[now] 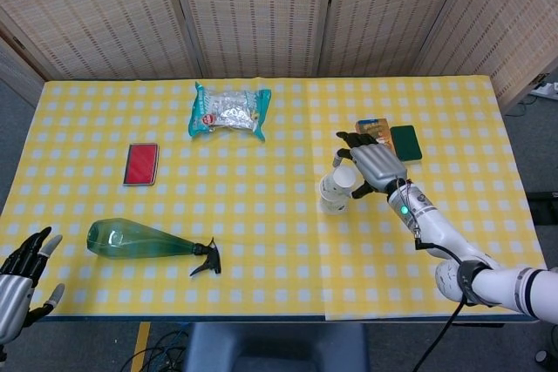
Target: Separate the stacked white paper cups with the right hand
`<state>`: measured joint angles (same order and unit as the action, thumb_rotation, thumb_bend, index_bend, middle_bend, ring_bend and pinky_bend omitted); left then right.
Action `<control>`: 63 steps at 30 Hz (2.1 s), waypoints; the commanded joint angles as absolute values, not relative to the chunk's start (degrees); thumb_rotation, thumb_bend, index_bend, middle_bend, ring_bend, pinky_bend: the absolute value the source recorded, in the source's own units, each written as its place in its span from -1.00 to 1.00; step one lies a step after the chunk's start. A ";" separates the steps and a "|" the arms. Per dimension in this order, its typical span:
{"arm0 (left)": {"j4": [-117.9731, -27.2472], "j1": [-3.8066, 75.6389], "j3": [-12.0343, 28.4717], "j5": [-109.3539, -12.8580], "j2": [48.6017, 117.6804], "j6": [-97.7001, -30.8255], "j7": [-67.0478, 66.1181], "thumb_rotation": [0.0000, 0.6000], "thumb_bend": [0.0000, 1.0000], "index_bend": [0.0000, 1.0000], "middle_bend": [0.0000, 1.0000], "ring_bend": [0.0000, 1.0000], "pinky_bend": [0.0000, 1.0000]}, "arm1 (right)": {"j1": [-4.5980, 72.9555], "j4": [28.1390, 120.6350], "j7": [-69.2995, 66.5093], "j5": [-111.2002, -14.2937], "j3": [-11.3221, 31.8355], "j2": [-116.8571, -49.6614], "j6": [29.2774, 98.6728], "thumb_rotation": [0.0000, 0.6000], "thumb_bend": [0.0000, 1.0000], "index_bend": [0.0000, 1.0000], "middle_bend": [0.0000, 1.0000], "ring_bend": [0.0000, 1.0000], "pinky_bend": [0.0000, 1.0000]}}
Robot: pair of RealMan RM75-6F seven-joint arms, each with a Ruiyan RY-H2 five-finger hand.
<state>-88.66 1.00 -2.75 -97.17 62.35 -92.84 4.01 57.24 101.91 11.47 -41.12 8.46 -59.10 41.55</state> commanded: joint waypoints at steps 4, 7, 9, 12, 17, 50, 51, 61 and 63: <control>-88.72 1.19 -2.58 -96.64 62.42 -92.30 3.90 1.00 -0.24 -1.00 -1.00 -0.89 -0.59 | 58.58 103.90 11.10 -40.50 10.34 -57.39 40.96 1.00 -0.44 -0.23 -1.00 -1.00 -1.00; -88.74 1.18 -2.56 -96.60 62.38 -92.34 4.01 1.00 -0.24 -1.00 -1.00 -0.89 -0.59 | 59.72 103.81 11.57 -39.74 10.56 -58.34 40.41 1.00 -0.44 -0.23 -1.00 -1.00 -1.00; -88.75 1.17 -2.53 -96.53 62.25 -92.40 4.31 1.00 -0.24 -1.00 -1.00 -0.89 -0.59 | 60.69 102.90 12.17 -39.07 10.30 -60.02 39.90 1.00 -0.44 -0.23 -0.99 -1.00 -1.00; -88.67 1.02 -2.52 -96.66 62.02 -92.87 4.90 1.00 -0.24 -1.00 -1.00 -0.89 -0.59 | 62.04 100.76 13.17 -37.82 9.58 -63.14 39.45 1.00 -0.44 -0.23 -0.99 -1.00 -1.00; -88.37 0.77 -2.53 -96.82 61.58 -93.62 6.39 1.00 -0.24 -1.00 -1.00 -0.89 -0.59 | 64.65 95.47 15.14 -34.59 8.00 -69.43 38.69 1.00 -0.44 -0.23 -0.99 -1.00 -1.00; -87.80 -0.41 -2.47 -97.28 60.48 -96.25 9.49 1.00 -0.24 -1.00 -1.00 -0.89 -0.59 | 72.78 85.02 26.03 -21.03 2.52 -82.26 40.26 1.00 -0.43 -0.23 -0.99 -1.00 -1.00; -87.81 -0.41 -2.46 -97.24 60.52 -96.19 9.39 1.00 -0.24 -1.00 -1.00 -0.89 -0.59 | 72.83 85.00 26.03 -20.80 2.48 -82.21 39.91 1.00 -0.44 -0.24 -0.99 -1.00 -1.00; -88.05 -0.62 -2.30 -97.19 60.77 -96.41 8.47 1.00 -0.24 -1.00 -1.00 -0.89 -0.59 | 72.29 88.12 23.99 -22.31 2.85 -78.01 37.53 1.00 -0.56 -1.00 -1.00 -1.00 -1.00; -88.13 -0.67 -2.34 -97.33 60.86 -96.46 8.17 1.00 -0.24 -1.00 -1.00 -0.89 -0.59 | 71.95 89.23 23.20 -22.95 3.18 -76.91 37.39 1.00 -0.58 -1.00 -1.00 -1.00 -1.00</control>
